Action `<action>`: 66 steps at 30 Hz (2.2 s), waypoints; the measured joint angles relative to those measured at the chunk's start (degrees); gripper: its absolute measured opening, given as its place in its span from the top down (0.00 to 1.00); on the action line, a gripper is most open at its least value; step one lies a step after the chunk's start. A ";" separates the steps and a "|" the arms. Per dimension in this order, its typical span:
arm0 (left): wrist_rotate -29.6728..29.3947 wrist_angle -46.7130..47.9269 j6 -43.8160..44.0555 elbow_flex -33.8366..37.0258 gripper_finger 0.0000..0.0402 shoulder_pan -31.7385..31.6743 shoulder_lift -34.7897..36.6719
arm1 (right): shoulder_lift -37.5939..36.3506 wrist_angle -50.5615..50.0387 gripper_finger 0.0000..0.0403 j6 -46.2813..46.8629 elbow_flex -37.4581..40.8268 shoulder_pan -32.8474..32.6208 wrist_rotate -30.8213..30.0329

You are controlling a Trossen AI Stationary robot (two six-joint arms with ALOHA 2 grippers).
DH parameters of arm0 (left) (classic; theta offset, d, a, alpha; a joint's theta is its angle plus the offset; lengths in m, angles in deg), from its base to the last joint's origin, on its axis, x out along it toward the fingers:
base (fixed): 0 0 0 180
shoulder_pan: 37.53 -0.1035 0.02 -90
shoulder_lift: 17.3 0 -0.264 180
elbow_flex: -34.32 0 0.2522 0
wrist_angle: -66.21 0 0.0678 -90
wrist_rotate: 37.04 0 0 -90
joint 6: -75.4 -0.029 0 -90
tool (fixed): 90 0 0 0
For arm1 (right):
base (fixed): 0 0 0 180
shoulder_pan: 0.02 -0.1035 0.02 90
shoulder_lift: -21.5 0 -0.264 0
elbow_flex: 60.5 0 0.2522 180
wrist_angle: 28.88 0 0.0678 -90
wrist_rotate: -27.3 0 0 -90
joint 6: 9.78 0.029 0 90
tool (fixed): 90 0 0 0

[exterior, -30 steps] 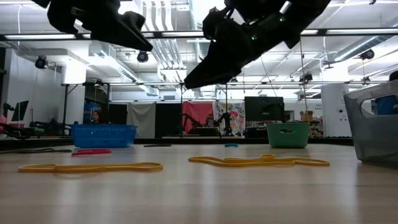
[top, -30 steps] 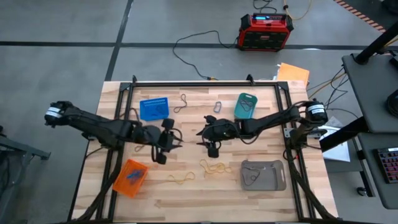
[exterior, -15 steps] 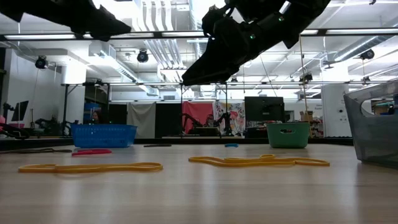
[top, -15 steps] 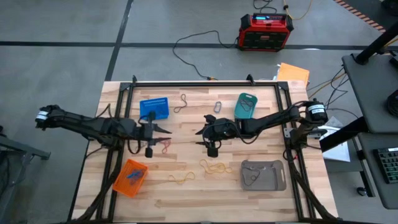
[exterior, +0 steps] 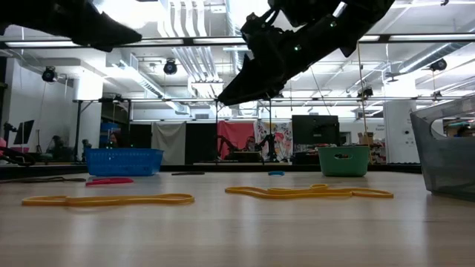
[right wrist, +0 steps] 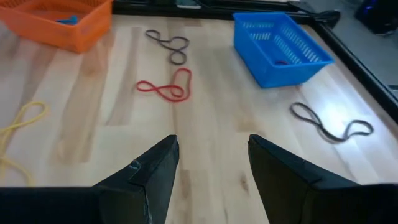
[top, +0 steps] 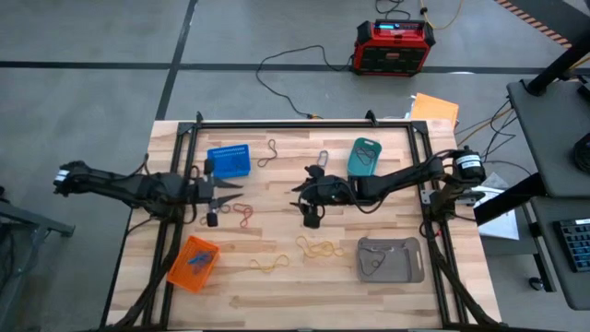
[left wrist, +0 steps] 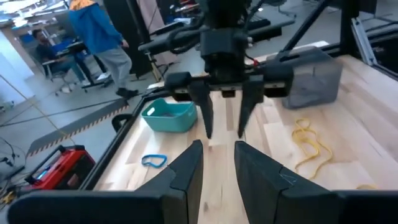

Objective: Sort rubber bands into baskets
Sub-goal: Put the top violet rubber band into black bin

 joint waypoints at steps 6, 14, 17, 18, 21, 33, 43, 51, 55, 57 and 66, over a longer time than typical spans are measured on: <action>-0.42 -0.40 0.47 2.95 0.81 0.02 6.06 | 0.00 2.18 0.52 2.50 -0.24 1.49 -3.91; -0.48 -2.79 1.82 7.04 0.81 0.02 12.83 | 0.15 -3.51 0.52 7.16 -6.87 5.58 -4.86; -0.50 -2.18 2.46 8.00 0.81 0.02 14.33 | 0.67 -7.21 0.52 8.08 -10.39 6.81 -4.84; -0.50 -1.77 2.77 8.03 0.81 0.02 14.69 | 1.07 -8.27 0.52 8.56 -11.62 7.19 -4.84; -0.56 -0.84 3.08 8.07 0.81 0.02 15.24 | 2.31 -11.72 0.52 7.58 -14.44 8.09 -4.86; -0.93 -1.32 8.04 8.07 0.81 0.02 13.52 | 0.58 -28.41 0.52 6.18 -17.94 8.17 -4.86; -9.90 -4.87 13.90 5.70 0.81 -0.68 0.42 | -5.63 -41.45 0.52 7.28 -17.92 6.31 -5.60; -8.04 4.54 12.64 -6.89 0.81 -10.03 -15.26 | -10.05 -45.75 0.52 7.57 -17.51 5.44 -6.94; 1.97 8.71 7.77 -13.18 0.81 -18.66 -23.26 | -11.45 -46.08 0.52 6.71 -17.40 5.15 -7.26; 6.41 9.08 6.82 -15.23 0.81 -23.17 -26.87 | -11.97 -46.16 0.52 6.63 -17.40 5.05 -7.28; 10.50 11.90 4.14 -24.50 0.81 -31.98 -43.30 | -12.04 -50.12 0.52 6.52 -17.07 4.91 -7.26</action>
